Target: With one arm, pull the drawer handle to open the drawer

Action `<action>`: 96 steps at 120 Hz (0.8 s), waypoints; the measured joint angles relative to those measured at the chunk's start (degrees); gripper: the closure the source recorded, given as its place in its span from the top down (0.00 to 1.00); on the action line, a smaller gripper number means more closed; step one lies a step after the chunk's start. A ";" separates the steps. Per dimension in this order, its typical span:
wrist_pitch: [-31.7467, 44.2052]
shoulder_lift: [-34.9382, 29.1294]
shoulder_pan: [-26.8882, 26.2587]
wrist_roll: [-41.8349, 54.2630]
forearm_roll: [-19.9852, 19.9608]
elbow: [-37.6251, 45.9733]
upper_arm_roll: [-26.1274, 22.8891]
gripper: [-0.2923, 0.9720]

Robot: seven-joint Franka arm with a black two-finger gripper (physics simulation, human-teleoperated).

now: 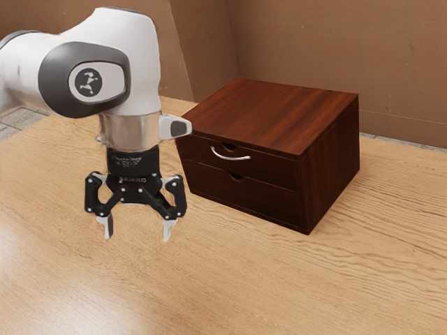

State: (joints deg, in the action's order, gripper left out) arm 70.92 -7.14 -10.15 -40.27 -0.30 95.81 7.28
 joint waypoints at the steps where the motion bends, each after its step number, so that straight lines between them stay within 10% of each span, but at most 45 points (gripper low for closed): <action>1: 0.62 0.01 0.07 -0.71 -0.03 0.03 0.00 0.77; 40: 12.37 -0.20 2.03 -21.92 -0.02 -1.32 0.03 0.77; 71: 16.95 10.16 18.68 -31.74 -0.37 -12.06 -8.90 0.77; 96: 24.13 12.80 13.02 -36.78 -0.34 -11.40 -9.45 0.77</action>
State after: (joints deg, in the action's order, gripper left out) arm 95.04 5.66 2.87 -77.06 -0.63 84.42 -2.18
